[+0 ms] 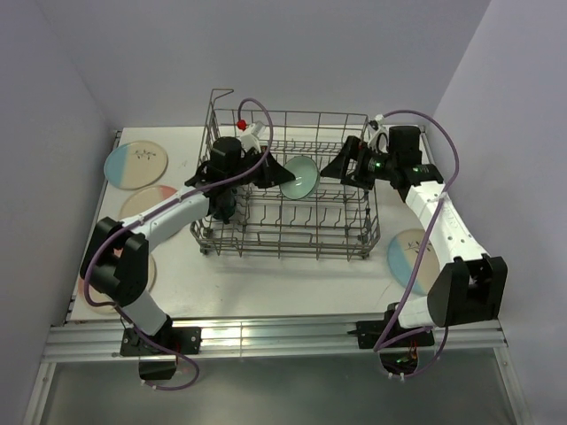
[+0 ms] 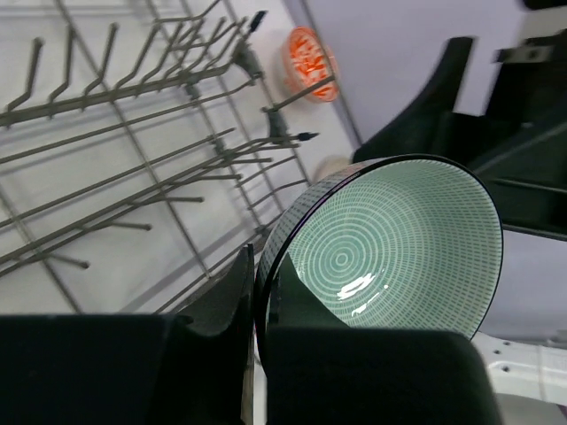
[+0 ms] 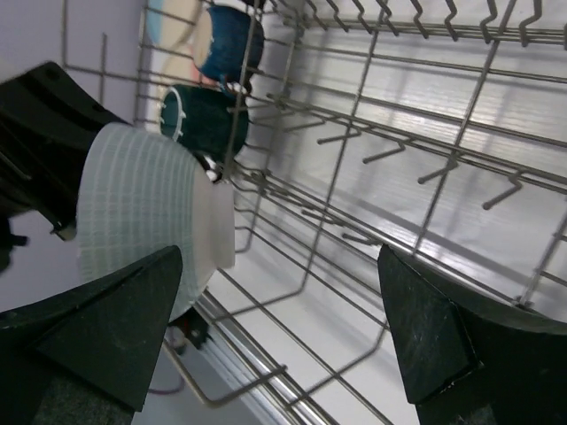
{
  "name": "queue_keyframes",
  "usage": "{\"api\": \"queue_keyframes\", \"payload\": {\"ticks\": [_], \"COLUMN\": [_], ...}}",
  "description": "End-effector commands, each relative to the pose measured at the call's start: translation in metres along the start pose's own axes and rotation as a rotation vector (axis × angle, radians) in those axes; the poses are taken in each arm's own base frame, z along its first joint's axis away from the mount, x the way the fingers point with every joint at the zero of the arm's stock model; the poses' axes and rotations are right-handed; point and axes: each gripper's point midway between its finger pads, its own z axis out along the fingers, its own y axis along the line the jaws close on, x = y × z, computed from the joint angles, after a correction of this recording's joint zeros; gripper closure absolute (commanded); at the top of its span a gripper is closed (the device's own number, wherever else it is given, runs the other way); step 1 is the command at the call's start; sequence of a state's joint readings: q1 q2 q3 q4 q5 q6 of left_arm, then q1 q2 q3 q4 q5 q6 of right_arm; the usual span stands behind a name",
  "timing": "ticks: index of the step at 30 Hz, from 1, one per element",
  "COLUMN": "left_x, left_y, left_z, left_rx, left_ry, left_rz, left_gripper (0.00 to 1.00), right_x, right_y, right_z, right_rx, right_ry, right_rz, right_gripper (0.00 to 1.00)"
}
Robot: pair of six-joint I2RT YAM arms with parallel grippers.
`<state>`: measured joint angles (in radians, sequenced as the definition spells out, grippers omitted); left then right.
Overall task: Load the mixed dishes into the dish rack
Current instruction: Pass the bowl from the right arm to the left, then pass the bowl from the left arm to the right
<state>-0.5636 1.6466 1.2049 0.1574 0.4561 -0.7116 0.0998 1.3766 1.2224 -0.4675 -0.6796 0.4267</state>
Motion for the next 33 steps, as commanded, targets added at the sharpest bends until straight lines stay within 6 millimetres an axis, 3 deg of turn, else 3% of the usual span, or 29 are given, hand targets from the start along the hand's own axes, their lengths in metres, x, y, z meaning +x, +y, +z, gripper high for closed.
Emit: {"api": "queue_keyframes", "payload": {"ticks": [1, 7, 19, 27, 33], "left_x": [-0.026, -0.026, -0.027, -0.03, -0.029], "left_y": [-0.065, -0.065, -0.055, -0.056, -0.059], "left_z": [-0.01, -0.004, -0.002, 0.005, 0.004], "left_rx": [0.277, 0.325, 0.337, 0.358, 0.39], "left_ry": [-0.061, -0.057, -0.043, -0.036, -0.034], "left_rz": [0.034, 0.007, -0.032, -0.025, -0.029], "left_gripper": [1.0, 1.0, 1.0, 1.0, 1.0], "right_x": [-0.024, -0.015, -0.046, -0.021, -0.024], "right_y": [0.057, 0.072, 0.098, 0.087, 0.066], "right_z": [-0.015, -0.016, -0.049, -0.031, -0.024], "right_rx": [-0.186, -0.3, -0.363, -0.211, -0.062], "right_ry": [-0.114, -0.102, -0.209, -0.111, -0.15], "right_rz": [0.026, 0.115, 0.077, 0.111, 0.118], "right_gripper": [0.0, 0.0, 0.0, 0.0, 0.0]}}
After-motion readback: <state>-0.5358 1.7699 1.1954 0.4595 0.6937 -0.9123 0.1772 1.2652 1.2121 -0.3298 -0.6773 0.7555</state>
